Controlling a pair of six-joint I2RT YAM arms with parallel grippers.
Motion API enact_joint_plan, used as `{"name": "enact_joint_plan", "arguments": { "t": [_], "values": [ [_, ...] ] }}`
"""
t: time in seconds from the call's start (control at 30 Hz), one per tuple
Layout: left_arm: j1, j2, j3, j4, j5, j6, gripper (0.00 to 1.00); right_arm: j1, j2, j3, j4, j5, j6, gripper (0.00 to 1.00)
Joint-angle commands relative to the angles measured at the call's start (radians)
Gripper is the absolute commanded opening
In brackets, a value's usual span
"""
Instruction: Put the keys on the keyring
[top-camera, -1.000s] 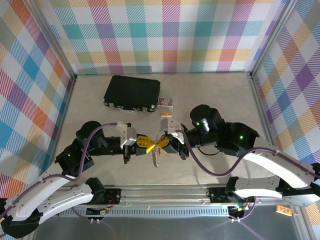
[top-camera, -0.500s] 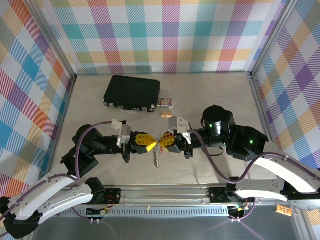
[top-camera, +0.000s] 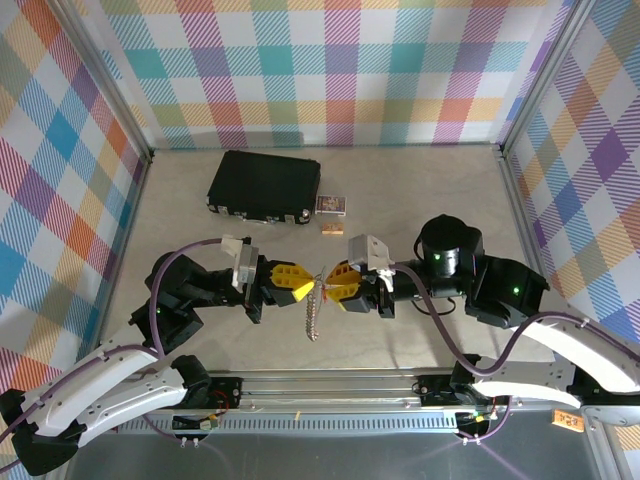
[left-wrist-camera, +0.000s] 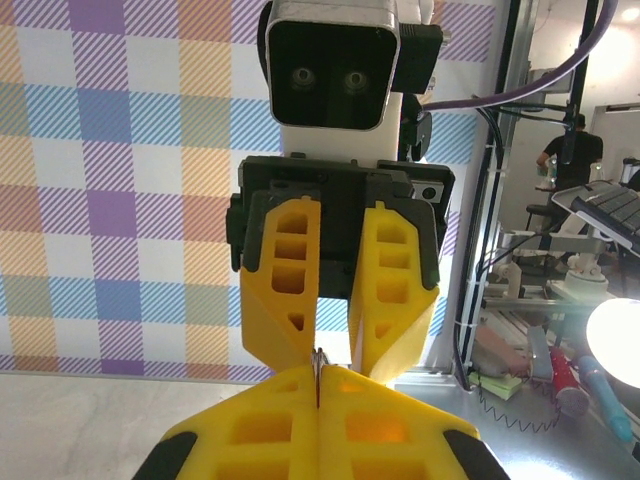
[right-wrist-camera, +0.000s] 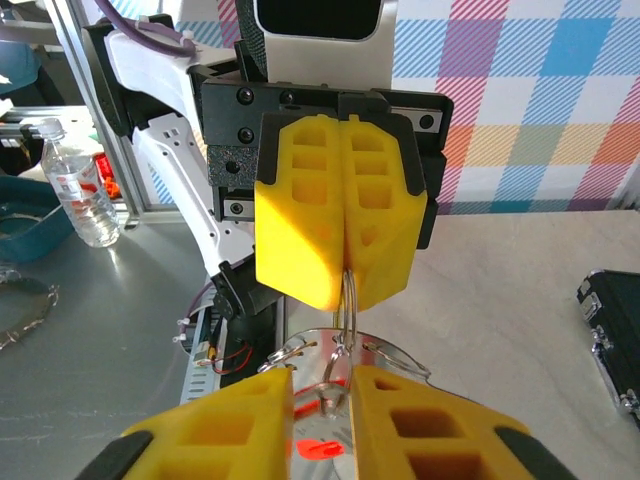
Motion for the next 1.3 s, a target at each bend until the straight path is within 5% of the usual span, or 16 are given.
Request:
{"name": "enact_joint_plan", "arguments": {
  "t": [0.0, 0.5, 0.97, 1.27],
  "values": [
    [-0.004, -0.001, 0.007, 0.068, 0.005, -0.015, 0.0, 0.006, -0.019, -0.019, 0.047, 0.004, 0.013, 0.17],
    [-0.004, 0.0, 0.004, 0.091, 0.026, -0.023, 0.0, 0.007, 0.033, 0.015, 0.012, 0.022, -0.004, 0.02],
    [-0.004, -0.012, 0.001, 0.085, 0.003, -0.021, 0.0, 0.006, -0.046, -0.076, 0.091, 0.021, 0.062, 0.38],
    [-0.004, -0.014, -0.007, 0.09, -0.025, -0.023, 0.0, 0.006, -0.095, -0.184, 0.179, 0.002, 0.155, 0.33]
  ]
}}
